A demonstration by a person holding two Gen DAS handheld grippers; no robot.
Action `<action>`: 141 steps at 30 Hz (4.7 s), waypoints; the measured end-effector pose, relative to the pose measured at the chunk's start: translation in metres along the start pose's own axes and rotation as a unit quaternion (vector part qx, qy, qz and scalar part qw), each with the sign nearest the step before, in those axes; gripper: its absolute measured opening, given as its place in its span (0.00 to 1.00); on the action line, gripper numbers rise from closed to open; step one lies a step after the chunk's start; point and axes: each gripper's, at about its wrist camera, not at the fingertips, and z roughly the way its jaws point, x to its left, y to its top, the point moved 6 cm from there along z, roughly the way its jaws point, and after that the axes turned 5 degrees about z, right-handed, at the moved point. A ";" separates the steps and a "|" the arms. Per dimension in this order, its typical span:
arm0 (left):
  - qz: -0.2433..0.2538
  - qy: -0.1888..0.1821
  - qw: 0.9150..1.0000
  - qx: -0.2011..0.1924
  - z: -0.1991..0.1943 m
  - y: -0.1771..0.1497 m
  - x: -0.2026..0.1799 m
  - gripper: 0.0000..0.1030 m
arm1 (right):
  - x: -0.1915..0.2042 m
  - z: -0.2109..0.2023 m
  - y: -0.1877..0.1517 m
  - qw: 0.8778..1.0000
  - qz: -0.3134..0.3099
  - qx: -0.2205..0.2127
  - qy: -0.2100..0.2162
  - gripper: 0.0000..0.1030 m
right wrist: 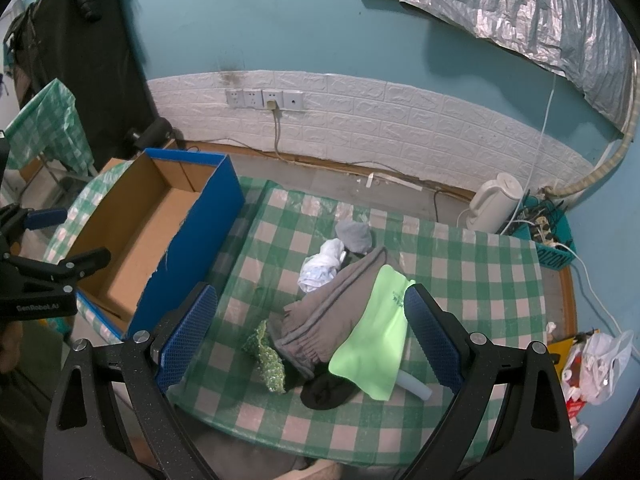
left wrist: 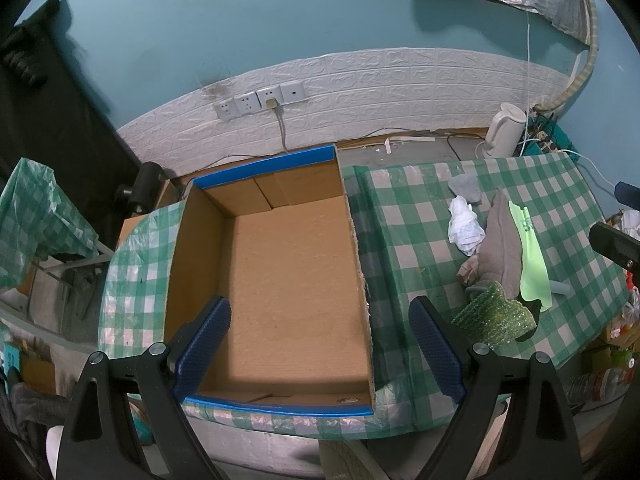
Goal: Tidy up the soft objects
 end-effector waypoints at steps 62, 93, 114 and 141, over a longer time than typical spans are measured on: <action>0.040 -0.062 0.991 0.110 0.059 -0.006 -0.102 0.89 | -0.104 0.107 -0.058 0.980 0.113 0.166 -0.010 0.92; 0.027 -0.086 0.978 0.186 0.112 -0.023 -0.175 0.89 | -0.139 0.141 -0.101 0.971 0.123 0.206 -0.021 0.92; 0.042 -0.068 0.969 0.236 0.152 -0.067 -0.156 0.89 | -0.130 0.149 -0.101 0.971 0.117 0.208 -0.024 0.92; 0.105 -0.077 0.968 0.213 0.146 -0.122 -0.175 0.78 | -0.130 0.178 -0.116 0.961 0.156 0.226 -0.001 0.88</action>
